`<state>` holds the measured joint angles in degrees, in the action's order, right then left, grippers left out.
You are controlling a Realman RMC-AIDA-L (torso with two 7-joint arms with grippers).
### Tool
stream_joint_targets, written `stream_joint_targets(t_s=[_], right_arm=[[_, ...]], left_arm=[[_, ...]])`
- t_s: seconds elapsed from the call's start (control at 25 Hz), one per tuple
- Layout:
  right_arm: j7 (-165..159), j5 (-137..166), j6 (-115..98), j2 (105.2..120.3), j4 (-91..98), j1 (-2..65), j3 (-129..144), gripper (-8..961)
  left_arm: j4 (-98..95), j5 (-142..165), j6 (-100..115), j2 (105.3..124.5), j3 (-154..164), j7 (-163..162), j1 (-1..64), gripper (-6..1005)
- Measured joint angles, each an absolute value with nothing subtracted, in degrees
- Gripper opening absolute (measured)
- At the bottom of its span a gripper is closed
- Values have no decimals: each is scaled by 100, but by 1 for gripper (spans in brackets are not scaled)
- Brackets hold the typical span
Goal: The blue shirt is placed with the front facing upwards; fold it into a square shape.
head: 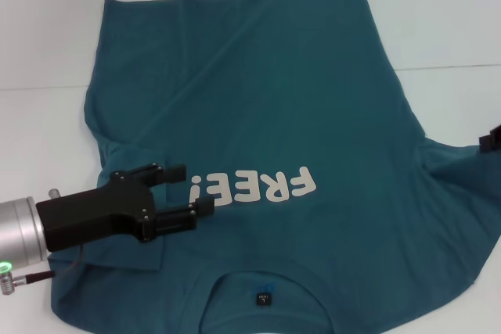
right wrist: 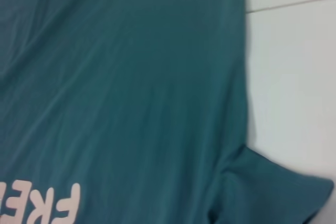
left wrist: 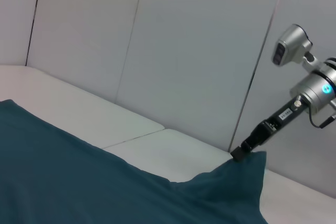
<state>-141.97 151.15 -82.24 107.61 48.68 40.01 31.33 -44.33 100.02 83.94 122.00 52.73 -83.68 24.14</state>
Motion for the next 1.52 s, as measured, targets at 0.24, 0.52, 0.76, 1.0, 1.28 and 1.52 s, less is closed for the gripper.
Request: stream_joint_targets(t_s=[0.24, 0.52, 0.76, 1.0, 1.28, 1.52], right_arm=[[-14268, 15118, -8383, 10830, 4897, 4276, 3440, 43], [-14546, 15351, -8431, 10991, 4900, 4753, 4060, 43], [-14743, 15727, -8343, 11202, 4758, 5188, 4340, 42], [-14854, 15732, -8209, 11306, 4608, 5331, 4538, 61], [-14871, 15724, -8138, 11361, 4287, 5404, 4724, 186], [-14877, 15686, -8101, 11396, 4287, 5451, 4662, 368]], left_arm=[[-4433, 10002, 8403, 12199, 5264, -8367, 2424, 829], [-4430, 10002, 8402, 12185, 5264, -8367, 2482, 829], [-4433, 10002, 8404, 12174, 5265, -8365, 2514, 829], [-4436, 10002, 8407, 12147, 5264, -8364, 2536, 828], [-4424, 10002, 8411, 12137, 5275, -8359, 2599, 828], [-4417, 10002, 8398, 12144, 5300, -8343, 2640, 828]])
